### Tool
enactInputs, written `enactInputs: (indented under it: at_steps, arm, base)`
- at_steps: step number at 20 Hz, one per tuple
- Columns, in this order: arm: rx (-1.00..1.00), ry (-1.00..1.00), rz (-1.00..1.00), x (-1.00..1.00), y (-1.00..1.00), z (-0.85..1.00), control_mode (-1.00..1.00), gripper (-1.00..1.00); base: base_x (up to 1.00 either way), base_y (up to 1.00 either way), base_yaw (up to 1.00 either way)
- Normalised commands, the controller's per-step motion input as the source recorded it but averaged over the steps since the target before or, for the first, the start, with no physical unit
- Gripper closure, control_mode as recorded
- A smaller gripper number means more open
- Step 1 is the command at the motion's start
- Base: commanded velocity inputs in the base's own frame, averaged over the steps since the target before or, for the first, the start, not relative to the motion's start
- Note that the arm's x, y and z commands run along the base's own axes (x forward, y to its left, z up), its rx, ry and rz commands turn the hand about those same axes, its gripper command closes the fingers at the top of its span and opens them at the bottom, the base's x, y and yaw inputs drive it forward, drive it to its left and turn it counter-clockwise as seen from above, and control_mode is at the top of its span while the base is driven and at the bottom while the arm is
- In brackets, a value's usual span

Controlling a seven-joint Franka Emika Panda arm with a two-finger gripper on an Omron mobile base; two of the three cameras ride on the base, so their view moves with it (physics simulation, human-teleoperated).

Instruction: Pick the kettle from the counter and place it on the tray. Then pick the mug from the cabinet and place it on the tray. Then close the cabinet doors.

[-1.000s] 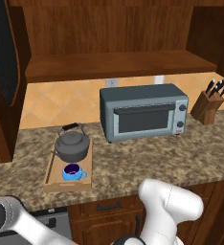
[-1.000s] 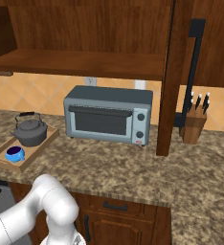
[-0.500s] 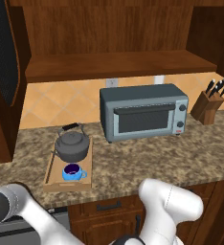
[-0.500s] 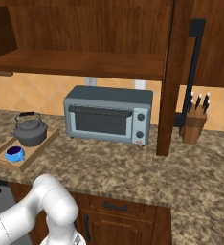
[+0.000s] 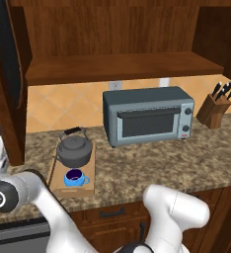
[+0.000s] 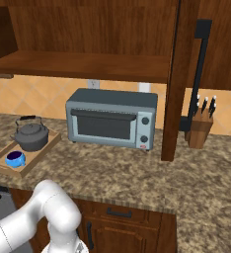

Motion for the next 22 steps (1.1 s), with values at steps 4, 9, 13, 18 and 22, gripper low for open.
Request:
enactInputs:
  at_steps: [4,9,13,18,22]
  arm:
    - [0.05,-0.12,-0.07,0.00,-0.71,0.49,-1.00,1.00]
    - [0.09,-0.08,-0.02,0.00,-0.70,0.49,-1.00,1.00]
    - [0.12,-0.01,0.00,0.00,-0.69,0.42,-1.00,1.00]
    - [0.01,0.13,0.04,0.14,-0.71,0.06,-1.00,1.00]
    - [0.00,0.43,0.06,0.38,-0.69,0.00,-1.00,1.00]
  base:
    - [0.00,0.00,0.00]
    - [0.00,0.00,0.00]
    - [0.00,0.00,0.00]
    - [0.00,0.00,0.00]
    - [0.00,0.00,0.00]
